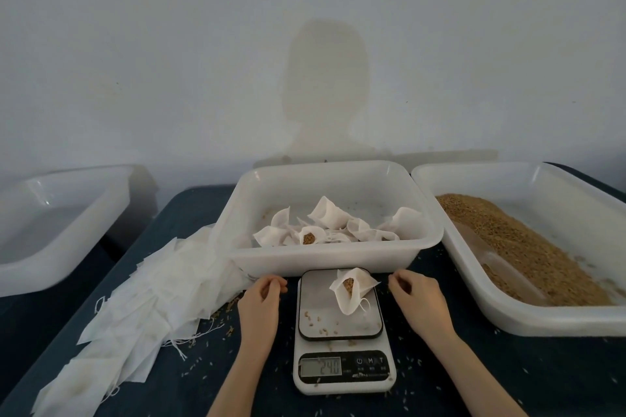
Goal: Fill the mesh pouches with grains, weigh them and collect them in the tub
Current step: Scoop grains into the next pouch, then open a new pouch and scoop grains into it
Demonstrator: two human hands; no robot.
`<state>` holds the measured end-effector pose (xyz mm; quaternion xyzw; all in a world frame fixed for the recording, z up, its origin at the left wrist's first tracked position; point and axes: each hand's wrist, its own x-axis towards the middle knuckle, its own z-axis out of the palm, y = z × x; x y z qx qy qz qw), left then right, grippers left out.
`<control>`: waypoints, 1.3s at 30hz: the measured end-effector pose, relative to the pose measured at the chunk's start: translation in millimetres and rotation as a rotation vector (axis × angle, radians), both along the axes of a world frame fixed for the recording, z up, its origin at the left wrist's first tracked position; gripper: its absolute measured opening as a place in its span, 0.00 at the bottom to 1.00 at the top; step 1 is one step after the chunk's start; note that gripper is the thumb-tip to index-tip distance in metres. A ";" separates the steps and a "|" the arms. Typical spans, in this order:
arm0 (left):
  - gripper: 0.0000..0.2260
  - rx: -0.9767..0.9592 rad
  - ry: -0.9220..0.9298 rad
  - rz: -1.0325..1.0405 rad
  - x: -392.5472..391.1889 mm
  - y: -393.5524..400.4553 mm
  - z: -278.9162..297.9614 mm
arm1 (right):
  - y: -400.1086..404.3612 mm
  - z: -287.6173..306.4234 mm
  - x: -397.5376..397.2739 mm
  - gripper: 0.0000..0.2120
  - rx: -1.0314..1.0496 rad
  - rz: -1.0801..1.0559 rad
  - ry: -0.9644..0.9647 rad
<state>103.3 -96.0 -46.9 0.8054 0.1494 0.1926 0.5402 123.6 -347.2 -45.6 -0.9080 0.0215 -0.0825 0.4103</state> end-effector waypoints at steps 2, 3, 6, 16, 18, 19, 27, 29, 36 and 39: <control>0.10 0.003 -0.002 0.001 0.0 0.3 0.0 | 0.9 1.3 -1.9 0.12 -0.002 0.005 -0.011; 0.10 0.004 -0.004 -0.001 -0.1 0.5 -0.1 | 1.5 2.1 -3.0 0.12 -0.001 0.008 -0.027; 0.10 0.001 -0.010 -0.009 -0.5 0.7 -0.4 | 3.2 7.2 -7.9 0.09 0.067 0.036 -0.143; 0.12 -0.024 -0.005 -0.030 -0.6 0.4 -1.2 | 31.0 48.7 -15.0 0.26 -0.262 0.538 -0.244; 0.12 -0.029 -0.001 -0.031 -0.9 0.4 -1.7 | 37.1 53.7 -11.3 0.18 -0.299 0.557 -0.199; 0.12 -0.031 -0.001 -0.033 -0.9 0.6 -2.4 | 39.5 56.4 -10.2 0.13 -0.300 0.548 -0.186; 0.12 -0.033 -0.017 -0.049 0.3 0.1 -4.5 | 40.4 104.7 1.0 0.11 0.151 0.415 -0.231; 0.12 -0.027 -0.019 -0.050 0.8 0.2 -5.1 | 37.7 117.9 9.5 0.12 0.245 0.313 -0.306; 0.12 -0.006 0.010 -0.057 0.7 -0.5 -4.7 | 40.4 117.9 43.2 0.10 -0.081 0.194 -0.367; 0.11 -0.006 0.015 -0.049 -3.4 -0.8 -3.2 | 44.3 99.5 54.1 0.13 -0.348 0.250 -0.110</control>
